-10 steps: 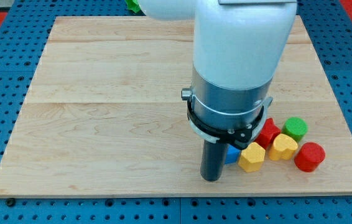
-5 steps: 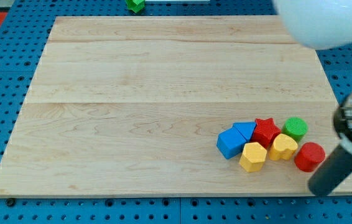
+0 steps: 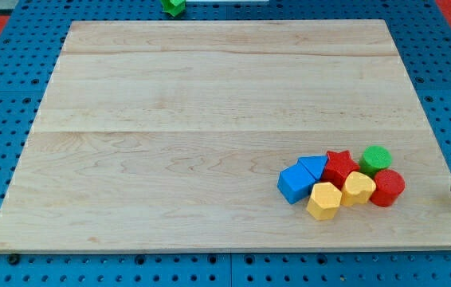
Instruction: Push the red and yellow blocks into the blue blocks to form a group of blocks
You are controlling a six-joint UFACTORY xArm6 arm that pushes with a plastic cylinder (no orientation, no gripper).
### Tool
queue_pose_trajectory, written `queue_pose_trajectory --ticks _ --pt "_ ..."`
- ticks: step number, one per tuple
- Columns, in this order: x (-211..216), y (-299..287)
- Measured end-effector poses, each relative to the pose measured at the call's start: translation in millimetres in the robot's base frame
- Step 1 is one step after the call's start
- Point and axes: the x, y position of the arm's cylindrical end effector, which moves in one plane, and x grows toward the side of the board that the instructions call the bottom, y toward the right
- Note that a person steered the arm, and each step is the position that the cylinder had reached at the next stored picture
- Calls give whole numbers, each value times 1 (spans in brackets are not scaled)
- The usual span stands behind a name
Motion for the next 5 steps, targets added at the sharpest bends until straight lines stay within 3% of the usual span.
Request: queue_pose_trajectory --ticks 3,4,5 --pt "13 -77" --pt "36 -114" --pt "55 -76"
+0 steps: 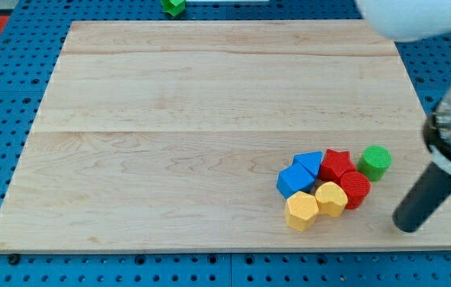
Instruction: Push the red and yellow blocks into the blue blocks to form a group of blocks
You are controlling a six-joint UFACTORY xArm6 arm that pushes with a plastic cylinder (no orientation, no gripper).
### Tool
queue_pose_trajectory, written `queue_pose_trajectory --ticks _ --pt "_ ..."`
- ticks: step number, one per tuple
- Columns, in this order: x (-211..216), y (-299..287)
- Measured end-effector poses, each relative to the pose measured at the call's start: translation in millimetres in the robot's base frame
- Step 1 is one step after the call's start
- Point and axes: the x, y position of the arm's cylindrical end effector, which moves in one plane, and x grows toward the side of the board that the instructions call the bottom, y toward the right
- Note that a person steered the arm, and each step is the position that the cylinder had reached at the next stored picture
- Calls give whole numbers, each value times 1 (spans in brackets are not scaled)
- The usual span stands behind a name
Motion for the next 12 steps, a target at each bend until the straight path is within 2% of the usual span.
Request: queue_pose_trajectory --ticks 2,4,5,6,7,8,10,11,12 --pt "2 -103" --pt "-31 -95" --pt "-33 -108" --pt "14 -102" --pt "25 -127" --pt "17 -186" --pt "5 -146" --pt "-30 -138" --pt "-2 -137"
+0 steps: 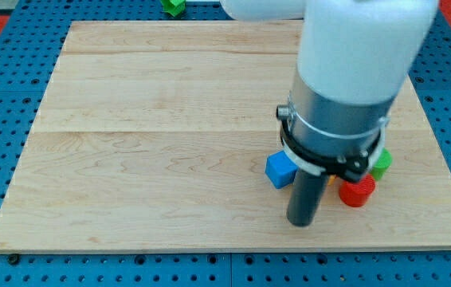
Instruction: Push the red and yellow blocks into the blue blocks to form a group of blocks
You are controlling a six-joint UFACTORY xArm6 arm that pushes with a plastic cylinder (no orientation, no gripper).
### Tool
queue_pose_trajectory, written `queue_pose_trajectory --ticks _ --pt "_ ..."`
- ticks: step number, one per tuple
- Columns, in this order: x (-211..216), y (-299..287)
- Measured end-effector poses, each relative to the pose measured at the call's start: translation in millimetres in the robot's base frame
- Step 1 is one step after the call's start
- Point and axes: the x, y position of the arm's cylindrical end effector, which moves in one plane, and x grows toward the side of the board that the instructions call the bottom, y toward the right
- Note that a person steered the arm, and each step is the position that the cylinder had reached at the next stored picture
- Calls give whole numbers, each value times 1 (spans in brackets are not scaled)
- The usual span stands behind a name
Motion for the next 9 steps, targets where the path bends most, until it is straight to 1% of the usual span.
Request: queue_pose_trajectory --ticks 1,2,3,4,5,6,7,9 --pt "19 -5" --pt "23 35" --pt "20 93" --pt "3 89" --pt "2 131" --pt "-8 141" --pt "-21 94" --pt "-18 69"
